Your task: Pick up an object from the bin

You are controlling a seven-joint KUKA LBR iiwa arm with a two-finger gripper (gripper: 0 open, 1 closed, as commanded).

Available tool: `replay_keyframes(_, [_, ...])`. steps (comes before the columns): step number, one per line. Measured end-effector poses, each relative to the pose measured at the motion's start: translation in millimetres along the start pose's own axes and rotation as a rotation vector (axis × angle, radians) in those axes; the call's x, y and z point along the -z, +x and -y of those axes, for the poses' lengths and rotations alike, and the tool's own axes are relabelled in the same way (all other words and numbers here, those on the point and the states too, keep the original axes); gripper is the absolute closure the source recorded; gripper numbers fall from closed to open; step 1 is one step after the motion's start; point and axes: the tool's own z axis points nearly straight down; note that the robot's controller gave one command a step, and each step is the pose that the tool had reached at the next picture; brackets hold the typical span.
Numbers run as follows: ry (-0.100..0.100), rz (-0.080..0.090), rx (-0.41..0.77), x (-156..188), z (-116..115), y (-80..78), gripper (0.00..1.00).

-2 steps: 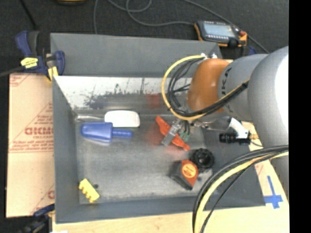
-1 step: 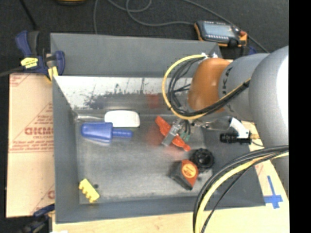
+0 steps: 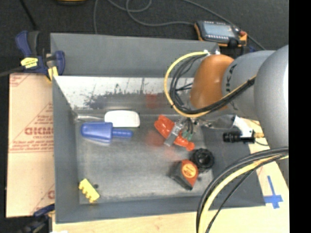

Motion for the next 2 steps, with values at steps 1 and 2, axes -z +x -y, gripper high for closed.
replay_keyframes(1, [0.002,-0.006,0.001,20.7,0.0,0.3,1.0])
replay_keyframes(2, [0.002,-0.005,0.002,42.0,-0.3,-0.5,1.0])
